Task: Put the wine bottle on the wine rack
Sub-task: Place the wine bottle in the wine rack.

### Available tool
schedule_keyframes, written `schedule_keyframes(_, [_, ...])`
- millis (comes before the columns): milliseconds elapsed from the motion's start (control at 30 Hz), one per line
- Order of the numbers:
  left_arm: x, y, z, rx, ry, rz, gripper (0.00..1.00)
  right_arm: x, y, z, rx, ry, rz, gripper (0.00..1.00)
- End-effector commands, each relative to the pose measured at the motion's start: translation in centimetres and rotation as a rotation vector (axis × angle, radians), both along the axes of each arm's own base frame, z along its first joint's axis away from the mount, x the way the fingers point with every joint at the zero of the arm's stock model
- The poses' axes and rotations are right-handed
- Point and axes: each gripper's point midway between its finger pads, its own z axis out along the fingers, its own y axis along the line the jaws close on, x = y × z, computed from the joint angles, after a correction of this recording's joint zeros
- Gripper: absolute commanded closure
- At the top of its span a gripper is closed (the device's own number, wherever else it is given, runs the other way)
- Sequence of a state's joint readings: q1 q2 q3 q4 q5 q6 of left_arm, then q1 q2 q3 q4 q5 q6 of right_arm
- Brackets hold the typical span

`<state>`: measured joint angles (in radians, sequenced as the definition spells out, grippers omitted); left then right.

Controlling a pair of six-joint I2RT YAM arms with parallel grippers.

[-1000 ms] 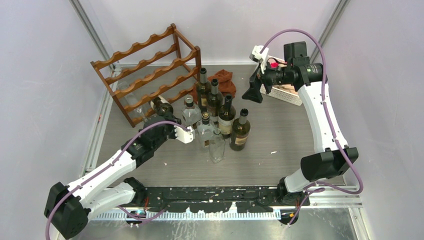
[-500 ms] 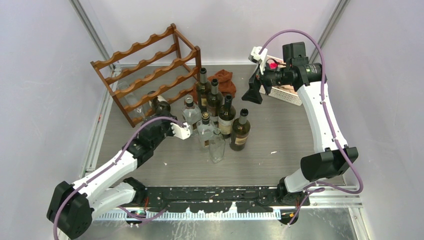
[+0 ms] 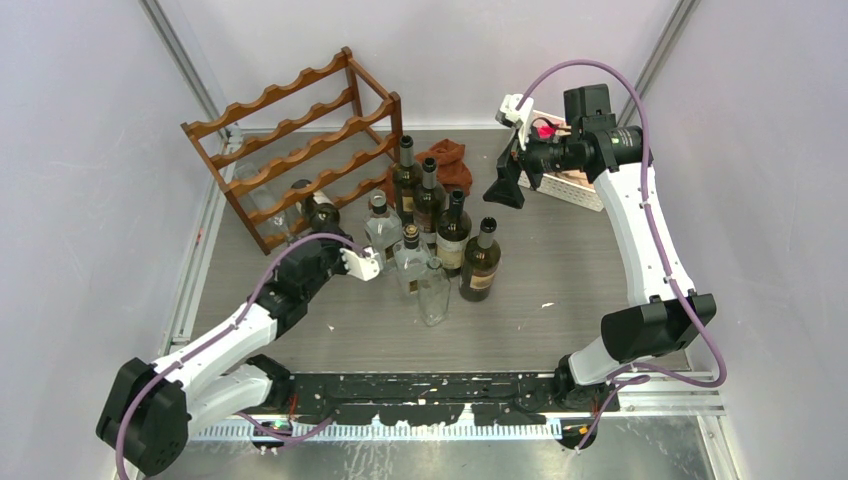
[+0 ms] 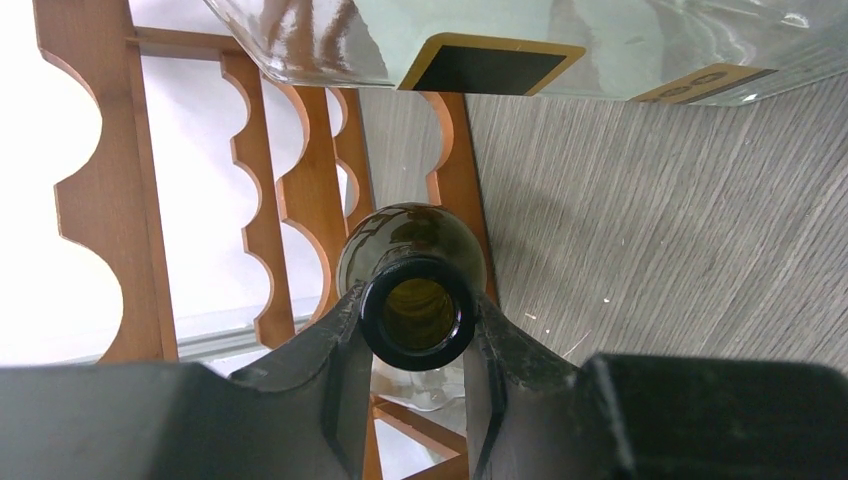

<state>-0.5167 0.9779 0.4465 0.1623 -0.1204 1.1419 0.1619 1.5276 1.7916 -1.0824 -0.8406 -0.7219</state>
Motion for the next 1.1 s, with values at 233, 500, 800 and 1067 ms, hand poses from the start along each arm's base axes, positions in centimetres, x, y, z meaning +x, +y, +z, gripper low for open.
schedule_keyframes(233, [-1.3, 1.7, -1.6, -0.047, 0.050, 0.074, 0.88, 0.0, 0.4, 1.7, 0.012, -0.072, 0.031, 0.00])
schedule_keyframes(500, [-1.3, 1.5, -2.0, -0.064, 0.052, 0.070, 0.72, -0.1, 0.3, 1.5, 0.008, -0.070, 0.033, 0.00])
schedule_keyframes(800, [-0.7, 1.0, -3.5, -0.052, 0.071, 0.060, 0.68, -0.2, 0.2, 1.2, 0.001, -0.074, 0.039, 0.00])
schedule_keyframes(1067, [-1.1, 1.5, -4.5, -0.068, 0.090, 0.091, 0.60, -0.4, 0.4, 1.2, 0.007, -0.083, 0.052, 0.00])
